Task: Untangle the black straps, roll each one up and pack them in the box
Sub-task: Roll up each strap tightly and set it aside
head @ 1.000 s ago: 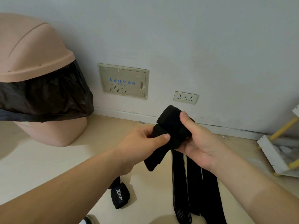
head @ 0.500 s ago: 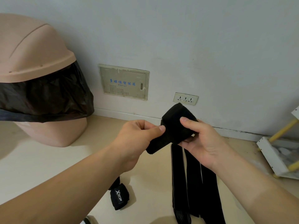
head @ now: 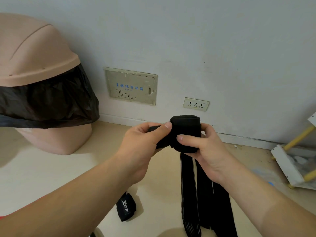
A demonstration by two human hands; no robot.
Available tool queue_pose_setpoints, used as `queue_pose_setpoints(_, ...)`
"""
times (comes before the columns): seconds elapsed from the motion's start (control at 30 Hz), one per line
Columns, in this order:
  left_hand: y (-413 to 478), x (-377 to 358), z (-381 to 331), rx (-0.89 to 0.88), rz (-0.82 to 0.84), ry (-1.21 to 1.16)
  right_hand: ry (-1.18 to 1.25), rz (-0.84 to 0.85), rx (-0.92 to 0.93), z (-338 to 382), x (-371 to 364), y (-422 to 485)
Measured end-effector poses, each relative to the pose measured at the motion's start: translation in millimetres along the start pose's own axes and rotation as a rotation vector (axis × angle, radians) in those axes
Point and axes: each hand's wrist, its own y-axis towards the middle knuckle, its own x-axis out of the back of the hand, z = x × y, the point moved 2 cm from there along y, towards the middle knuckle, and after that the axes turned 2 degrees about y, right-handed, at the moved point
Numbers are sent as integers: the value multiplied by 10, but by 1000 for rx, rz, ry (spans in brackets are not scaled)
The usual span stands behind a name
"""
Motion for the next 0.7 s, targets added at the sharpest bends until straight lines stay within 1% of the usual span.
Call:
queue_pose_setpoints(0.13,-36,-51,-5,-16,92,-37,-11,-42,20,6,7,-13)
queue_pose_setpoints(0.23,-48,-72,-6,-9,119,-55,-7,-75,22,28,-7,-37)
queue_pose_setpoints(0.27,-64,-82,-8,-34,124,-8,-13,-82,16,26,-7,-38)
queue_pose_setpoints(0.37,-83,-120,36,-186,106,288,-59,-93,8,-15,-14,-27)
queue_pose_setpoints(0.47,-105,-159,97,-293,82,406,-50,-104,-2,-65,-18,-22)
queue_pose_setpoints(0.6,-79,-133,144,-418,79,570,7,-9,6,-29,-5,-67)
queue_pose_setpoints(0.7,-46,-130,167,-550,39,798,50,70,1,-25,0,-105)
